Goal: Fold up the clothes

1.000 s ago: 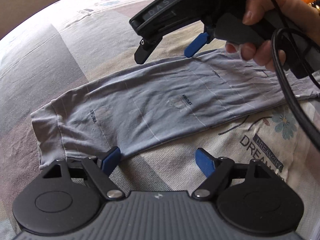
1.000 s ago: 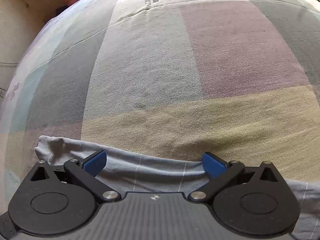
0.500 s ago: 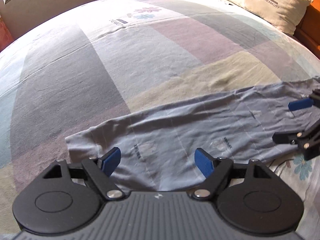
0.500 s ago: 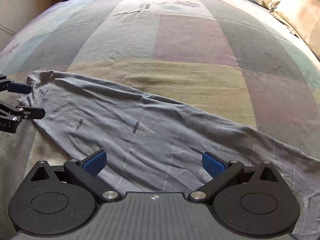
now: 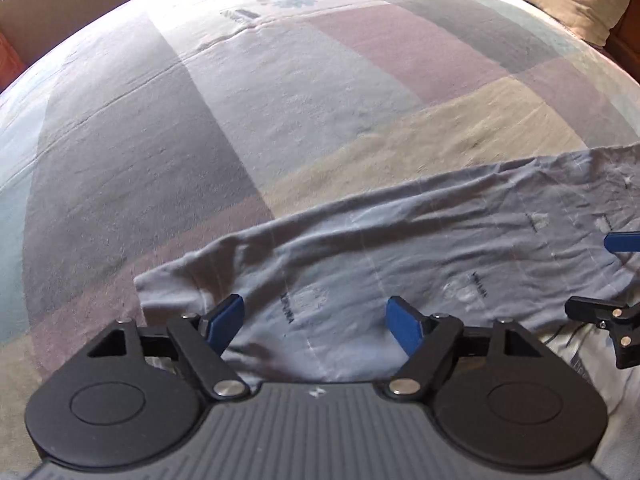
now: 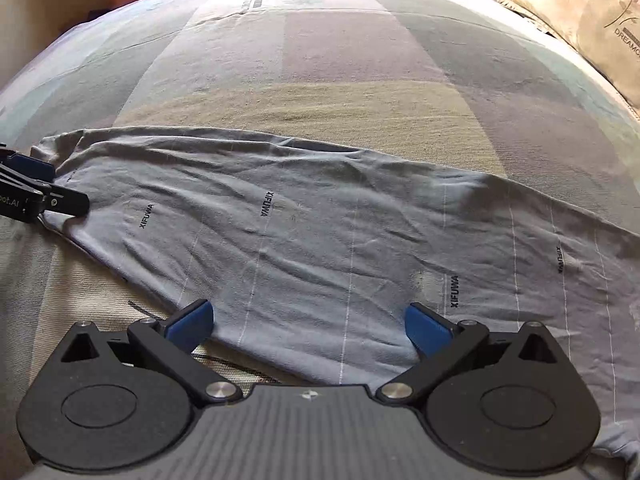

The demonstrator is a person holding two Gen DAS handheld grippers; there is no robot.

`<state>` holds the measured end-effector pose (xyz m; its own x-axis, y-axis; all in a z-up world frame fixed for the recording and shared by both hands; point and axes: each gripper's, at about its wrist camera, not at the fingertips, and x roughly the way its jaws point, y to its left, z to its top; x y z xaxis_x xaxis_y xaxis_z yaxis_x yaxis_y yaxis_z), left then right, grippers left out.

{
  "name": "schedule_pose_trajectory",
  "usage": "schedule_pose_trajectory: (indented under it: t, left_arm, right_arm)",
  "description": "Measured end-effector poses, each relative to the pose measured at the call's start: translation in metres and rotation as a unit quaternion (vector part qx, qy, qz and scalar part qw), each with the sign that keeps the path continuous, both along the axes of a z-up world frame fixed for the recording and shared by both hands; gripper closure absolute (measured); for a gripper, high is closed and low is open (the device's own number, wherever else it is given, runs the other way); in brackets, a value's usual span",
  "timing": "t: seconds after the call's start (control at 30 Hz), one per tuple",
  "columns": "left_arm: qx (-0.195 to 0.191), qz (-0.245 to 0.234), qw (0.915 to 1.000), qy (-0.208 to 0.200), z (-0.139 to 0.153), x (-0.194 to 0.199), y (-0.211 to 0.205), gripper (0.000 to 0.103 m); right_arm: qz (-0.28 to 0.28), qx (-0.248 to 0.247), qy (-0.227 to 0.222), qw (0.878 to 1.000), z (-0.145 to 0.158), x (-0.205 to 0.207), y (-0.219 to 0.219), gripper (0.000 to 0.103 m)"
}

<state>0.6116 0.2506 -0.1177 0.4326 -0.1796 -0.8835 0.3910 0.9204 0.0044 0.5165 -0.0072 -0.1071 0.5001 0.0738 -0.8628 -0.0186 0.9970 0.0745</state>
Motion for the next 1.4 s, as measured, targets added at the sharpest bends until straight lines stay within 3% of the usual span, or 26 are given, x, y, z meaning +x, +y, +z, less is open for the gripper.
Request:
schedule_pose_trajectory:
  t: [0.07, 0.2, 0.27, 0.4, 0.6, 0.77, 0.93, 1.0, 1.1, 1.13, 1.3, 1.4]
  left_arm:
    - [-0.022, -0.010, 0.9997, -0.010, 0.009, 0.005, -0.014, 0.024]
    - [-0.012, -0.004, 0.9999, 0.009, -0.019, 0.012, -0.025, 0.023]
    - [-0.026, -0.006, 0.9996, -0.009, -0.021, 0.006, -0.016, 0.021]
    - [-0.020, -0.019, 0.9996, -0.007, -0.013, 0.006, -0.029, 0.021]
    - [-0.011, -0.040, 0.9991, -0.004, -0.002, 0.006, -0.049, 0.027]
    - [-0.003, -0.057, 0.9984, -0.001, 0.007, 0.006, -0.066, 0.025]
    - [0.017, -0.052, 0.9985, -0.006, -0.022, 0.001, -0.070, 0.021]
    - [0.027, -0.027, 0.9993, 0.002, -0.020, 0.010, -0.065, 0.018]
    - [0.046, 0.005, 0.9988, 0.013, -0.011, 0.022, -0.066, 0.021]
    - [0.054, 0.010, 0.9984, 0.012, -0.006, 0.023, -0.069, 0.024]
    - [0.012, -0.010, 0.9999, 0.006, 0.017, 0.009, -0.100, 0.023]
    - [-0.006, -0.021, 0.9997, 0.010, 0.011, -0.002, -0.121, 0.023]
  right_arm:
    - [-0.017, -0.006, -0.004, 1.000, -0.003, -0.004, -0.010, 0.000]
    - [-0.052, -0.019, -0.013, 0.998, -0.008, -0.011, -0.030, 0.000]
    - [-0.070, -0.026, -0.017, 0.997, -0.010, -0.015, -0.041, 0.000]
    - [-0.104, -0.038, -0.026, 0.993, -0.016, -0.023, -0.061, 0.000]
    - [-0.026, 0.017, -0.019, 0.999, 0.003, -0.006, -0.057, 0.000]
    - [-0.026, -0.019, -0.071, 0.997, 0.017, 0.017, -0.090, 0.000]
    - [0.032, -0.048, -0.069, 0.996, -0.012, 0.047, -0.091, 0.000]
    - [0.052, -0.056, -0.085, 0.994, -0.015, 0.056, -0.092, 0.000]
    - [0.063, -0.048, -0.067, 0.995, -0.006, 0.071, -0.099, 0.000]
    - [0.062, -0.042, -0.061, 0.995, 0.000, 0.073, -0.103, 0.000]
    - [0.020, -0.042, -0.070, 0.996, 0.038, 0.038, -0.152, 0.000]
    - [-0.031, -0.062, -0.064, 0.995, 0.032, 0.015, -0.195, 0.000]
